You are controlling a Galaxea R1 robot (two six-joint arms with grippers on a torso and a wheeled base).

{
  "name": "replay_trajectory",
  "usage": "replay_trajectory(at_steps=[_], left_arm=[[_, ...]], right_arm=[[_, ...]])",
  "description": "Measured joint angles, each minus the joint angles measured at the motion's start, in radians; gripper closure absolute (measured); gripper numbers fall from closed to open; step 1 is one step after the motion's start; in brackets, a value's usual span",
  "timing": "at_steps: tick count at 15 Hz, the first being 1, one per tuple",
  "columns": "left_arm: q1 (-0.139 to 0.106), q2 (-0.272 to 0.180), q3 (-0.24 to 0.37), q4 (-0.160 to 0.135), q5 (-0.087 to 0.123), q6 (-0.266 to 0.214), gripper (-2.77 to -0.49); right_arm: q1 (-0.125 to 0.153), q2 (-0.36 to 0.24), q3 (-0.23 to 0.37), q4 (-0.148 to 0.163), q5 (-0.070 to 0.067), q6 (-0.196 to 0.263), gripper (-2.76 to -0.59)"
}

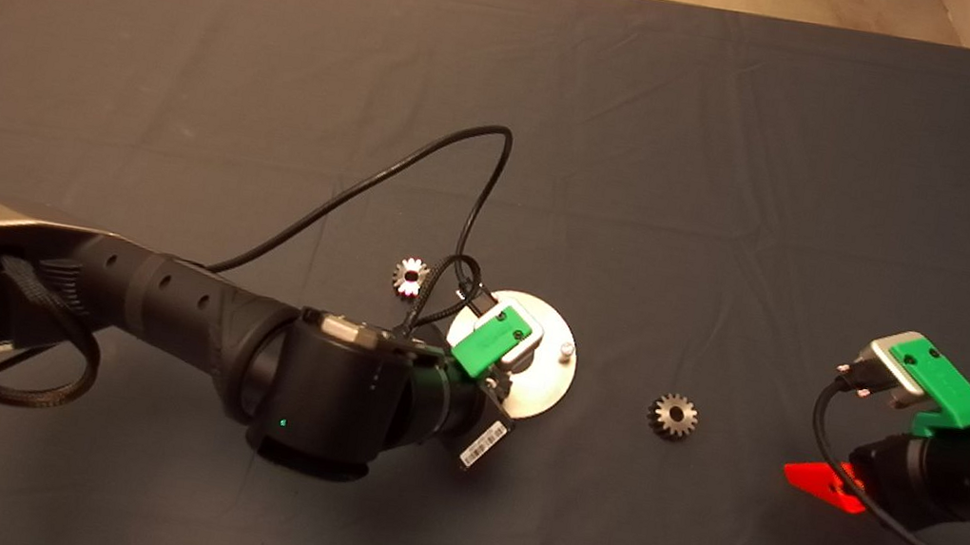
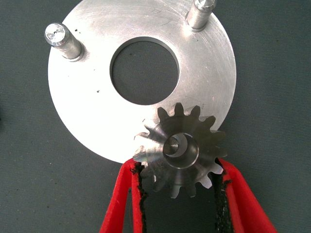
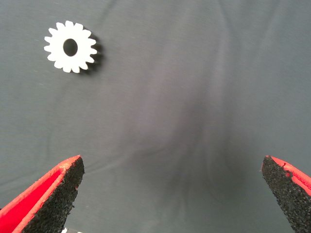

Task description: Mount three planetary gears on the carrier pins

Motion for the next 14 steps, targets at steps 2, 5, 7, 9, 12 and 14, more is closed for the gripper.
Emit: replay_trajectory(at_steps=[2,5,7,9,12,14], left_arm=[[0.0,0.0,0.0,0.0,0.0,0.0,-0.61],[0.0,0.0,0.0,0.0,0.0,0.0,-0.61],[0.0,0.0,0.0,0.0,0.0,0.0,-0.61],[0.0,0.0,0.0,0.0,0.0,0.001,-0.61],[0.0,-0.005,0.0,0.0,0.0,0.003,-0.61],[0.0,-0.009,0.0,0.0,0.001,0.003,-0.61]], right_arm=[[0.0,-0.01,0.0,0.0,0.0,-0.006,-2.73],[0.0,-0.013,0.0,0.0,0.0,-0.011,-2.73],[0.0,-0.014,0.0,0.0,0.0,-0.013,-2.73],[0.0,-0.014,0.0,0.0,0.0,-0.013,-2.73],[0.0,-0.014,0.0,0.0,0.0,-0.013,-2.73],[0.0,-0.014,0.0,0.0,0.0,-0.013,-2.73]])
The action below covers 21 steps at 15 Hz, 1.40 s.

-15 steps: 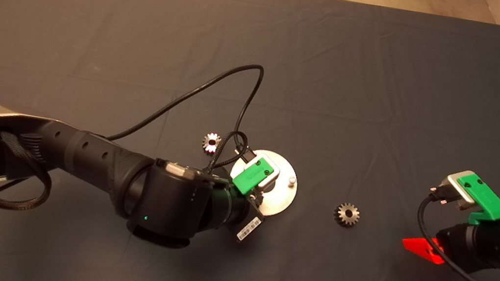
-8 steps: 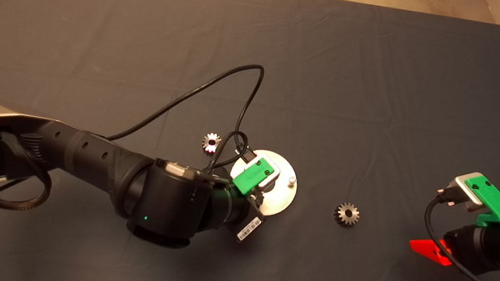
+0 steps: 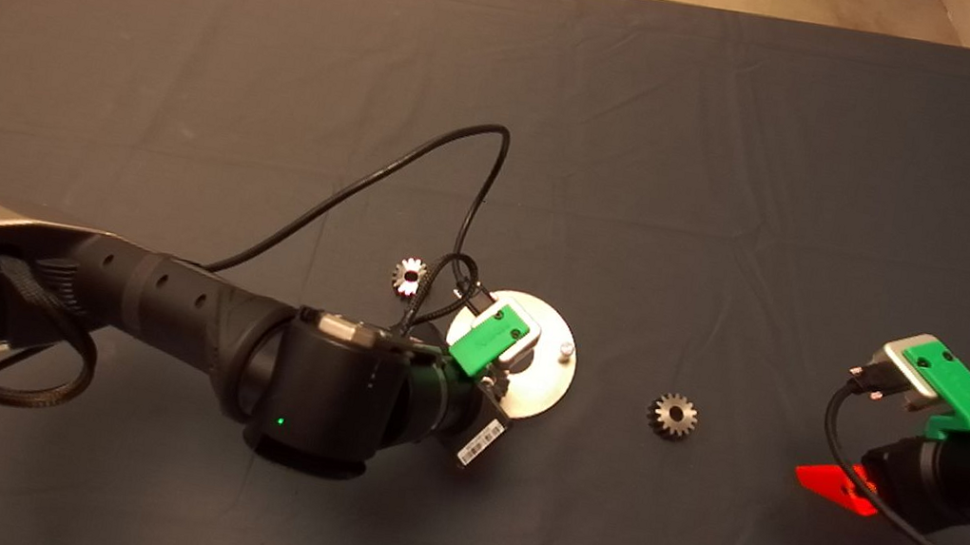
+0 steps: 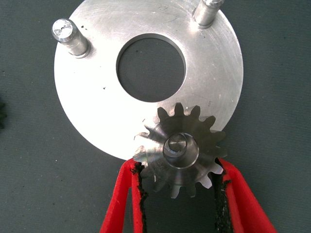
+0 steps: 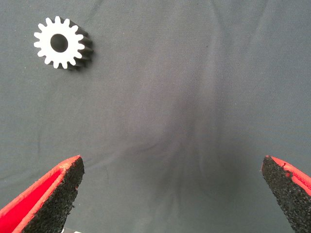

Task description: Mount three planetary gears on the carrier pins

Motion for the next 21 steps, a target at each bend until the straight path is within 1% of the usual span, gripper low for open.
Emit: replay_trajectory(at_steps=[6,8,9,17,18,19,20,21], left_arm=[[0.0,0.0,0.0,0.0,-0.001,0.0,-0.6],[0.016,0.0,0.0,0.01,-0.001,0.0,-0.6],[0.019,0.0,0.0,0.016,-0.001,0.0,-0.6],[0.019,0.0,0.0,0.016,-0.001,0.0,-0.6],[0.019,0.0,0.0,0.016,-0.001,0.004,-0.6],[0.023,0.0,-0.008,0.019,-0.005,0.022,-0.6],[0.035,0.001,-0.023,0.019,-0.009,0.046,-0.6],[0.047,0.001,-0.036,0.02,-0.009,0.062,-0.6]], right_arm=[[0.0,0.0,0.0,0.0,0.0,0.0,-2.73],[0.0,0.0,0.0,0.0,0.0,0.0,-2.73],[0.0,0.0,0.0,0.0,0.0,0.0,-2.73],[0.0,0.0,0.0,0.0,0.0,0.0,-2.73],[0.0,0.0,0.0,0.0,0.0,0.0,-2.73],[0.0,0.0,0.0,0.0,0.0,0.0,-2.73],[0.0,0.0,0.0,0.0,0.0,0.0,-2.73],[0.0,0.0,0.0,0.0,0.0,0.0,-2.73]])
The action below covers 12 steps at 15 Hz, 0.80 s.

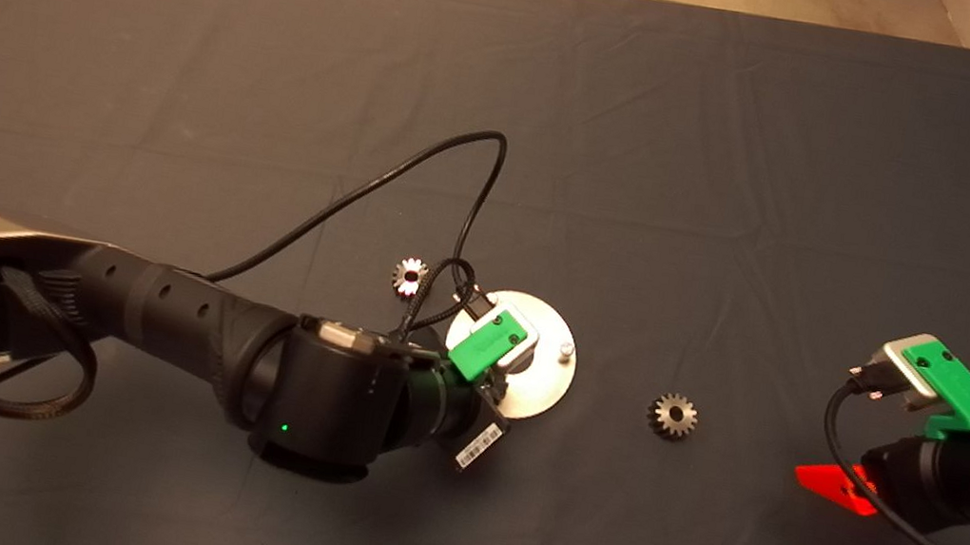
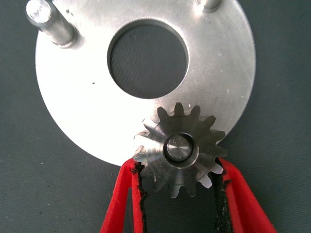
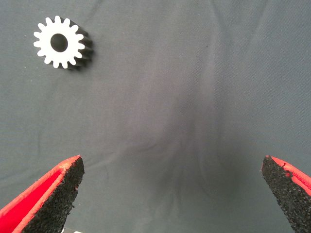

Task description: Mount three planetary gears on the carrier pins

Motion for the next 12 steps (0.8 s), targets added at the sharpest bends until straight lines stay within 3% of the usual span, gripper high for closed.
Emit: replay_trajectory(at_steps=[2,9,12], left_arm=[[0.01,0.0,-0.005,0.0,0.001,0.009,-0.6],[0.01,-0.001,-0.005,0.0,-0.001,0.011,-0.6],[0.01,-0.001,-0.005,-0.001,-0.023,0.02,-0.6]], right_arm=[[0.0,0.0,0.0,0.0,0.0,0.0,-2.73],[0.0,0.0,0.0,0.0,0.0,0.0,-2.73],[0.0,0.0,0.0,0.0,0.0,0.0,-2.73]])
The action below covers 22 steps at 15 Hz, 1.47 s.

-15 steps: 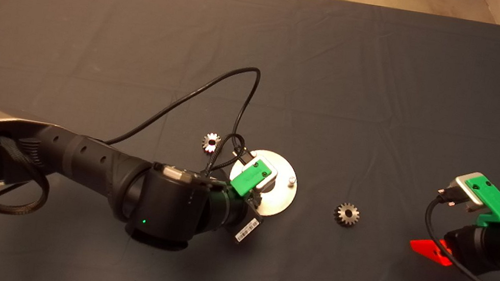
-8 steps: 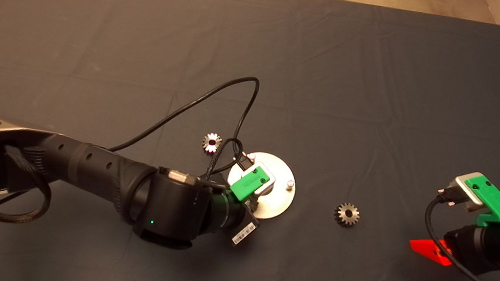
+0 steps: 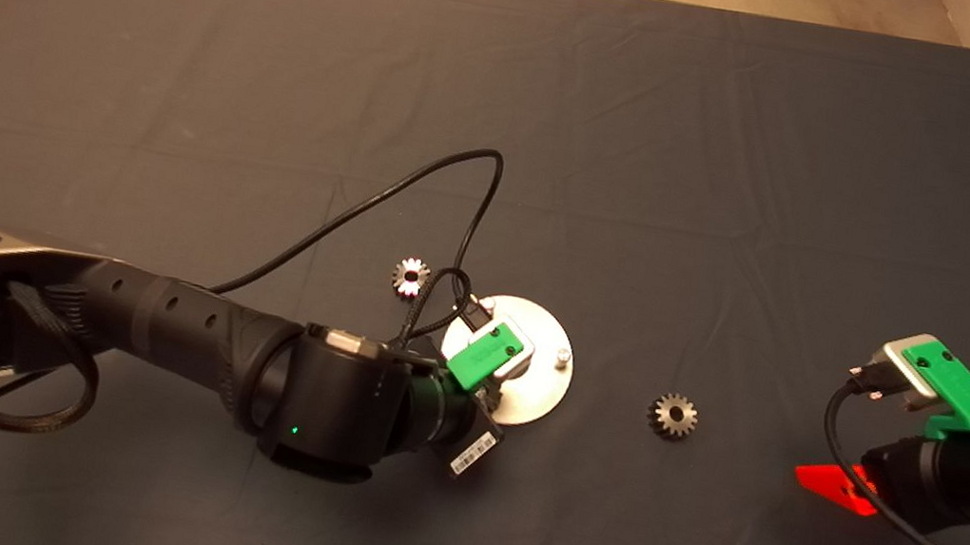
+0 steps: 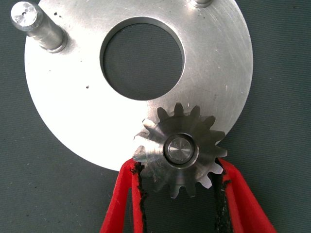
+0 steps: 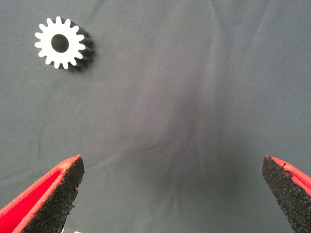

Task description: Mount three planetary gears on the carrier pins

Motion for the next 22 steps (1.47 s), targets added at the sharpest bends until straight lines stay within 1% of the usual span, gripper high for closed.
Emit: replay_trajectory(at_steps=[1,2,3,5,8,9,11,13,14,15,16,17,18,21,22], left_arm=[[0.0,0.0,0.0,0.0,-0.003,0.0,-0.6],[0.0,0.0,0.0,0.0,-0.006,0.0,-0.68],[0.0,0.0,0.0,0.0,-0.014,0.001,-0.69],[0.0,-0.003,0.0,0.0,-0.019,0.001,-0.69],[0.0,-0.003,0.0,0.0,-0.021,0.002,-0.69],[0.0,-0.003,0.0,0.0,-0.021,0.003,-0.78],[0.0,-0.003,0.0,0.0,-0.022,0.003,-0.8],[0.0,-0.003,0.0,0.001,-0.028,0.003,-0.92],[0.0,-0.003,0.0,0.001,-0.028,0.003,-0.92],[0.0,-0.003,0.0,0.001,-0.032,0.003,-1.01],[0.0,-0.003,-0.004,0.0,-0.039,0.003,-1.05],[0.0,-0.003,-0.01,0.001,-0.05,0.003,-1.1],[0.0,-0.003,-0.012,0.001,-0.056,0.003,-1.19],[-0.003,-0.003,-0.01,-0.003,-0.057,0.003,-1.2],[-0.012,-0.006,-0.005,-0.013,-0.057,0.003,-1.2]], right_arm=[[0.0,0.0,0.0,0.0,0.0,0.0,-2.73],[0.0,0.0,0.0,0.0,0.0,0.0,-2.73],[0.0,0.0,0.0,0.0,0.0,0.0,-2.73],[0.0,0.0,0.0,0.0,0.0,0.0,-2.73],[0.0,0.0,0.0,0.0,0.0,0.0,-2.73],[0.0,0.0,0.0,0.0,0.0,0.0,-2.73],[0.0,0.0,0.0,0.0,0.0,0.0,-2.73],[0.0,0.0,0.0,0.0,0.0,0.0,-2.73],[0.0,0.0,0.0,0.0,0.0,0.0,-2.73],[0.0,0.0,0.0,0.0,0.0,0.0,-2.73],[0.0,0.0,0.0,0.0,0.0,0.0,-2.73],[0.0,0.0,0.0,0.0,0.0,0.0,-2.73],[0.0,0.0,0.0,0.0,0.0,0.0,-2.73],[0.0,0.0,0.0,0.0,0.0,0.0,-2.73],[0.0,0.0,0.0,0.0,0.0,0.0,-2.73]])
